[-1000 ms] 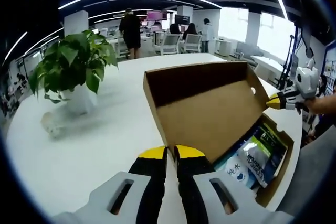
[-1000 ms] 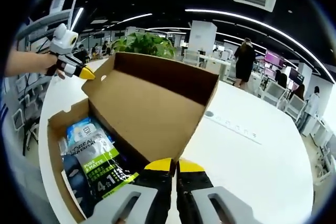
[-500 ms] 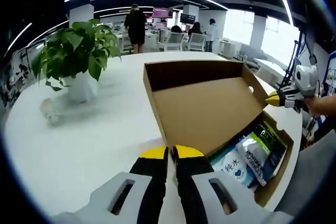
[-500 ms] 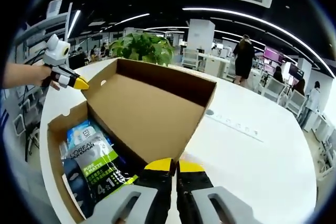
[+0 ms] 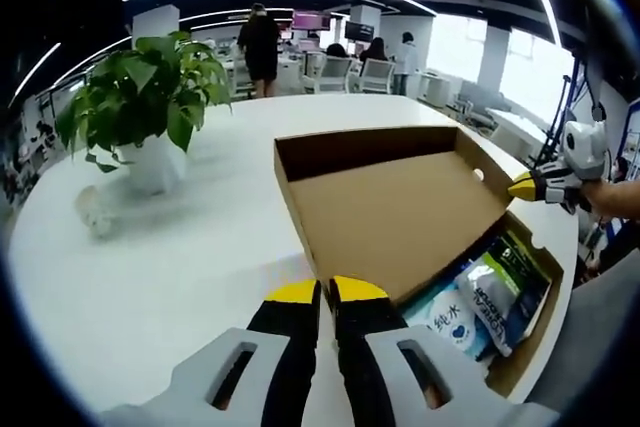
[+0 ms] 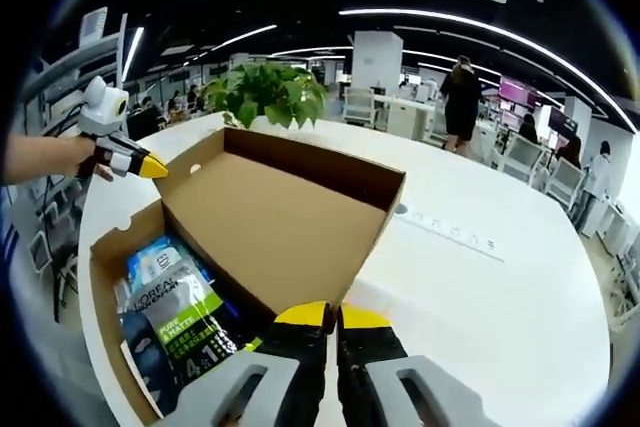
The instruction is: Operate the shoe box by opening the lid, removing the specified soft item, and placing it in the target area until the item is outside and the box remains undamaged.
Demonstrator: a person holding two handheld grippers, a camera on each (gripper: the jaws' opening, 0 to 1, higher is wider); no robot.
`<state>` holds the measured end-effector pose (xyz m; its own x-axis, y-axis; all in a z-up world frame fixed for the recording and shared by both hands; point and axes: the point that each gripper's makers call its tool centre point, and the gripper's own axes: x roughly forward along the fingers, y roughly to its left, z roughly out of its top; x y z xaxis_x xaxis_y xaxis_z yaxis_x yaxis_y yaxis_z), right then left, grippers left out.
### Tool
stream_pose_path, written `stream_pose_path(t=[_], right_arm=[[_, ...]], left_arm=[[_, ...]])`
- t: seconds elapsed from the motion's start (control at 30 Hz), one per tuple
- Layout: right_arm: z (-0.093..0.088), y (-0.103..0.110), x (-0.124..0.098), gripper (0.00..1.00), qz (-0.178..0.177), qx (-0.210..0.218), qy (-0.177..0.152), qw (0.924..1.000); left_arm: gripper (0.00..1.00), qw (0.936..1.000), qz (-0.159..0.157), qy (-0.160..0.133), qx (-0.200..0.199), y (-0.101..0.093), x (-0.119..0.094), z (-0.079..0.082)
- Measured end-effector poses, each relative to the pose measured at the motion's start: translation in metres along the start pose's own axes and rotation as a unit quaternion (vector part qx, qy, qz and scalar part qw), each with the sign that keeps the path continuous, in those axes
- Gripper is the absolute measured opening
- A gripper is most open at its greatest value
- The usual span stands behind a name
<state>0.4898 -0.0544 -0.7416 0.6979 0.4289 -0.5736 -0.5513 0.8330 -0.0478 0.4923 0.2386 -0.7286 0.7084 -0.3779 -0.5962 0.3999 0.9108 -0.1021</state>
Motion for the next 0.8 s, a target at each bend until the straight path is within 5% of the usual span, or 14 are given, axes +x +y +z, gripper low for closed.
stream_pose_path(t=[0.8], right_arm=[[-0.002,-0.005,0.011,0.0,-0.001,0.008,0.01,0.9999]], left_arm=[[0.03,0.9999,0.011,0.007,-0.008,0.005,0.013,0.0]])
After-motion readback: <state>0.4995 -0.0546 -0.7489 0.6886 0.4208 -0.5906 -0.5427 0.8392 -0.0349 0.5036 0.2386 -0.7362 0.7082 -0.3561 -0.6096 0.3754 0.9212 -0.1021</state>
